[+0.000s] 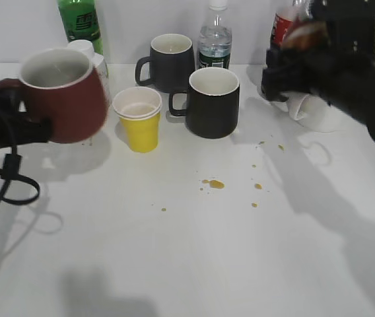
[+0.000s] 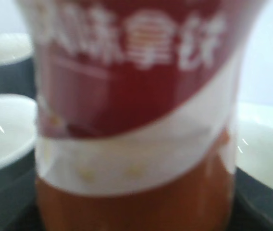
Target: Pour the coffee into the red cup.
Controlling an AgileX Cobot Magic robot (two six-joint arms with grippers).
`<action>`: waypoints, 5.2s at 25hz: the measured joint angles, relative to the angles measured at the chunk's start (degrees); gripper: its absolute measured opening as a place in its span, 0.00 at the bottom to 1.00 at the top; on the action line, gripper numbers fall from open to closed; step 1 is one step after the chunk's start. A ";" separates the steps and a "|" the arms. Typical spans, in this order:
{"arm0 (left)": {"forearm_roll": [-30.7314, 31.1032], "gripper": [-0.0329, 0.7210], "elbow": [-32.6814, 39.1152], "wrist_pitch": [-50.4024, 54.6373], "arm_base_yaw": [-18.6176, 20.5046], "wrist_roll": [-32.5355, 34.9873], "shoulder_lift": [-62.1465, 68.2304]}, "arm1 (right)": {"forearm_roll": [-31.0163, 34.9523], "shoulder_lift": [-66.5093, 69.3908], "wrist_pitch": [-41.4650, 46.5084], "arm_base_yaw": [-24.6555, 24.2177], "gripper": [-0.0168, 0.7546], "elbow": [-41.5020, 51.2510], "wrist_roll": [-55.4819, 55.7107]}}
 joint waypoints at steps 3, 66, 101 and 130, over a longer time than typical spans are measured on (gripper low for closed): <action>-0.28 0.14 0.00 0.00 3.68 0.05 0.00 | 1.41 0.00 -2.23 0.00 0.68 3.16 -0.25; -0.39 0.57 -9.17 8.74 11.35 -0.69 17.06 | -4.04 14.15 -19.05 0.00 0.68 10.57 10.42; -5.01 0.58 -9.17 46.34 11.35 -0.69 -3.17 | -6.35 0.45 -6.88 0.00 0.80 20.98 12.90; 26.69 0.59 -11.77 114.50 11.35 -2.29 -55.62 | -20.09 -41.80 79.76 0.00 0.79 10.48 10.60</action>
